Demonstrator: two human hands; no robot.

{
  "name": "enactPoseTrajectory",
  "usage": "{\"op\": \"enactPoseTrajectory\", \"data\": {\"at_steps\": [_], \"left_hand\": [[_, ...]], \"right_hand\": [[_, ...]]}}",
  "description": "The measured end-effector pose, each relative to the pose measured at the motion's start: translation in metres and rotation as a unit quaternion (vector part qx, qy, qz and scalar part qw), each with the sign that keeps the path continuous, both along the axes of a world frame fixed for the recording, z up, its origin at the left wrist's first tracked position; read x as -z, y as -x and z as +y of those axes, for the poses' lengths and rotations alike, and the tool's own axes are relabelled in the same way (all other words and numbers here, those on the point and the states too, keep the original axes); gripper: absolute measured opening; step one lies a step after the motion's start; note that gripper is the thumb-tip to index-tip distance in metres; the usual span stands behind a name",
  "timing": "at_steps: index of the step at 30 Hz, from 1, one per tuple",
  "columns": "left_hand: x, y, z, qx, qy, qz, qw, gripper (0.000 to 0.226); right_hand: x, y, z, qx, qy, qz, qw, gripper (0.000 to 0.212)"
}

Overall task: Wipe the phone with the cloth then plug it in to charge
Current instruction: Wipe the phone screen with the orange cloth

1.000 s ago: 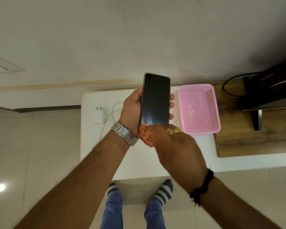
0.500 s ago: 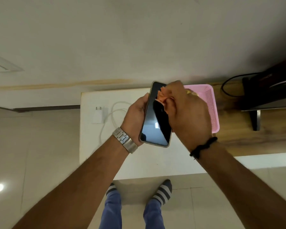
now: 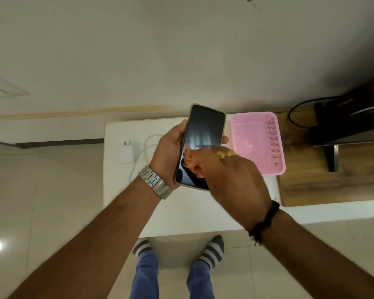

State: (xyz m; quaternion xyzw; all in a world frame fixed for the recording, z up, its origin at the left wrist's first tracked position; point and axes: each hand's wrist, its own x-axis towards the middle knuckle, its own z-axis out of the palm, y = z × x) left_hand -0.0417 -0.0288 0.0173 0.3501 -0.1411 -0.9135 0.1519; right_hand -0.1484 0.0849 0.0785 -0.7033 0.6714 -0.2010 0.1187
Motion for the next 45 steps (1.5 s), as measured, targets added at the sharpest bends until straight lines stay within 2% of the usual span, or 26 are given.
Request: {"op": "enactPoseTrajectory", "data": {"at_steps": [3, 5, 8, 10, 14, 16, 19, 21, 23, 24, 26, 28, 30, 34, 39, 43, 45], "left_hand": [[-0.002, 0.000, 0.011, 0.042, -0.016, 0.007, 0.999, 0.048], [-0.003, 0.003, 0.015, 0.041, -0.025, 0.004, 0.999, 0.044], [-0.005, 0.002, 0.009, 0.001, -0.029, 0.004, 1.000, 0.055], [-0.006, -0.001, 0.008, 0.011, -0.023, 0.015, 1.000, 0.064], [-0.009, -0.002, 0.019, 0.056, -0.020, 0.019, 0.998, 0.045], [-0.009, 0.000, 0.018, 0.028, -0.013, 0.006, 1.000, 0.038], [-0.007, -0.005, 0.011, -0.025, -0.020, 0.005, 0.999, 0.042], [-0.008, -0.006, 0.015, 0.022, -0.017, 0.000, 1.000, 0.051], [-0.008, -0.004, 0.025, 0.051, -0.005, -0.002, 0.999, 0.048], [-0.009, -0.003, 0.027, 0.048, -0.009, -0.002, 0.999, 0.045], [-0.011, -0.002, 0.024, 0.024, -0.008, -0.006, 1.000, 0.040], [-0.007, -0.004, 0.020, 0.007, -0.008, -0.013, 1.000, 0.044], [-0.009, -0.006, 0.021, 0.020, 0.000, -0.007, 1.000, 0.043], [-0.015, -0.003, 0.025, 0.036, 0.007, 0.003, 0.999, 0.045], [-0.018, -0.005, 0.012, -0.024, 0.000, -0.010, 1.000, 0.039], [-0.017, -0.003, 0.017, -0.011, 0.002, 0.008, 1.000, 0.045], [-0.017, -0.001, 0.012, -0.014, -0.008, 0.025, 1.000, 0.048]], "right_hand": [[-0.003, 0.034, -0.024, 0.134, 0.020, 0.019, 0.991, 0.006], [-0.005, 0.036, -0.041, 0.166, 0.036, -0.015, 0.985, 0.009], [-0.007, -0.003, -0.025, 0.059, 0.016, 0.014, 0.998, 0.018], [-0.006, -0.002, -0.009, 0.018, -0.002, 0.014, 1.000, 0.020], [-0.008, 0.036, -0.036, 0.160, 0.048, -0.010, 0.986, 0.005], [-0.009, 0.024, -0.043, 0.138, 0.063, -0.020, 0.988, 0.008], [-0.010, 0.000, -0.023, 0.036, 0.007, 0.013, 0.999, 0.019], [-0.009, 0.018, -0.020, 0.070, -0.001, 0.023, 0.997, 0.016], [-0.011, 0.035, -0.031, 0.148, 0.041, -0.006, 0.988, 0.004], [-0.014, 0.035, -0.037, 0.160, 0.055, -0.021, 0.985, 0.007], [-0.019, 0.018, -0.041, 0.121, 0.053, -0.021, 0.991, 0.011], [-0.022, 0.005, -0.032, 0.068, 0.027, 0.002, 0.997, 0.008], [-0.023, 0.017, -0.030, 0.087, 0.014, 0.003, 0.996, 0.010], [-0.021, 0.030, -0.044, 0.150, 0.053, -0.022, 0.987, 0.009], [-0.021, -0.005, -0.022, 0.046, 0.001, -0.016, 0.999, 0.007], [-0.025, 0.017, -0.050, 0.132, 0.045, -0.062, 0.988, 0.007], [-0.023, 0.008, -0.050, 0.144, 0.056, -0.064, 0.986, 0.007]]}}
